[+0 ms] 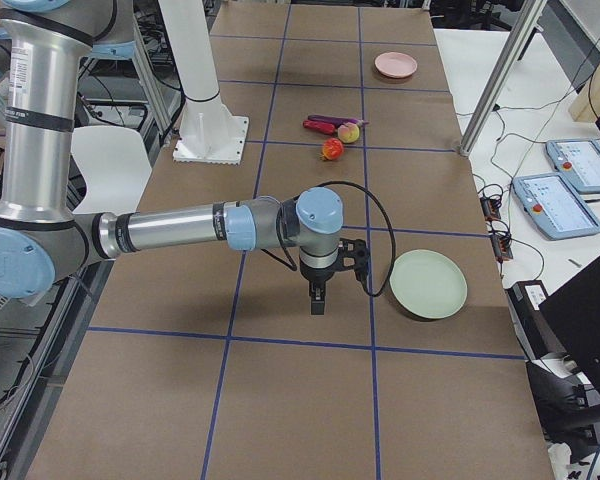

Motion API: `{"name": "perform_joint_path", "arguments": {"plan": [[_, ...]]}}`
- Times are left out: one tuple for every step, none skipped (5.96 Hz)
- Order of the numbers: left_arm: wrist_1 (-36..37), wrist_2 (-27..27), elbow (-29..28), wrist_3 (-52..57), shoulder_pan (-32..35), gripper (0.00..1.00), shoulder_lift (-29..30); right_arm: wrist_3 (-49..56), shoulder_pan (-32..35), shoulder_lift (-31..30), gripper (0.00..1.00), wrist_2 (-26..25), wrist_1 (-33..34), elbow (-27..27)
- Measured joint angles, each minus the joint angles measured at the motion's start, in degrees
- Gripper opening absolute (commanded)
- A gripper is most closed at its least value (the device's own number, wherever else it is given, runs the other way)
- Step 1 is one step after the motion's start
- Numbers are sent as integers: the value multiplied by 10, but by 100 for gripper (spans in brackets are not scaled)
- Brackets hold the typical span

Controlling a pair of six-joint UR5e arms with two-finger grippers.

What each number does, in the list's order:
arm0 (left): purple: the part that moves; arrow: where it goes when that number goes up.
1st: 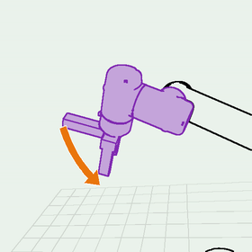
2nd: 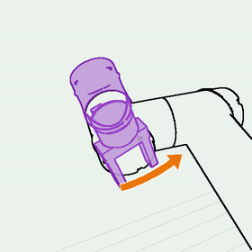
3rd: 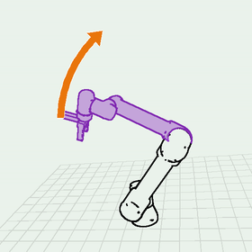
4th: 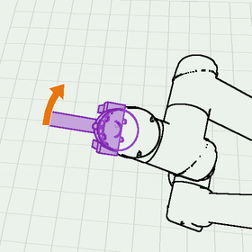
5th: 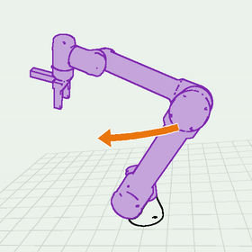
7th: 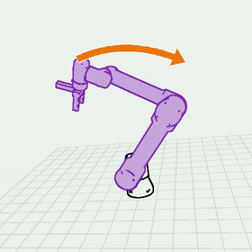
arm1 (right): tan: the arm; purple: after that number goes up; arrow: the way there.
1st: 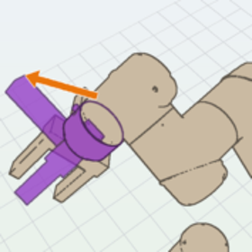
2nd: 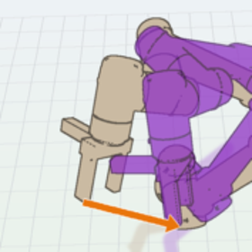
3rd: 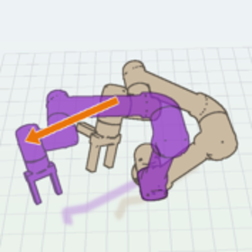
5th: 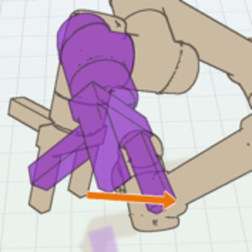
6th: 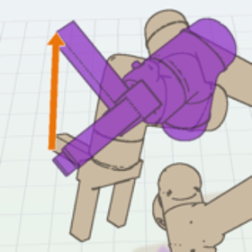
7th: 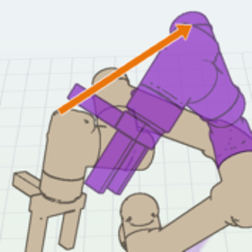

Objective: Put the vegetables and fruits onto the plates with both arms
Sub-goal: 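Move the right gripper from the green plate toward the red pomegranate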

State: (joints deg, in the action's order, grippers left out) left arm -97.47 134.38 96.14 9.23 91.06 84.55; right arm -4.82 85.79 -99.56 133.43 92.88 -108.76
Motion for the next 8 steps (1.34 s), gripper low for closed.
{"name": "perform_joint_path", "arguments": {"plan": [[-6, 0, 0, 0, 0, 100, 1, 0, -1, 3, 100, 0, 0, 0], [-23, 0, 0, 0, -1, 100, 1, 0, -2, 7, 100, 1, -8, 0], [-42, 0, 0, -1, -1, 100, 5, -1, -6, 10, 100, 4, -31, 0], [-57, 0, 0, -3, -1, 100, 20, -4, -21, 24, 100, 6, -50, 2], [-67, 1, -10, -22, -3, 100, 43, -26, -47, 47, 100, 14, -58, 5], [-71, 1, -25, -46, -10, 100, 66, -78, -78, 74, 100, 25, -65, 7], [-72, 0, -35, -57, -19, 100, 81, -137, -110, 106, 100, 29, -72, 6], [-73, 1, -37, -61, -23, 100, 89, -204, -147, 143, 100, 27, -76, 5]]}}
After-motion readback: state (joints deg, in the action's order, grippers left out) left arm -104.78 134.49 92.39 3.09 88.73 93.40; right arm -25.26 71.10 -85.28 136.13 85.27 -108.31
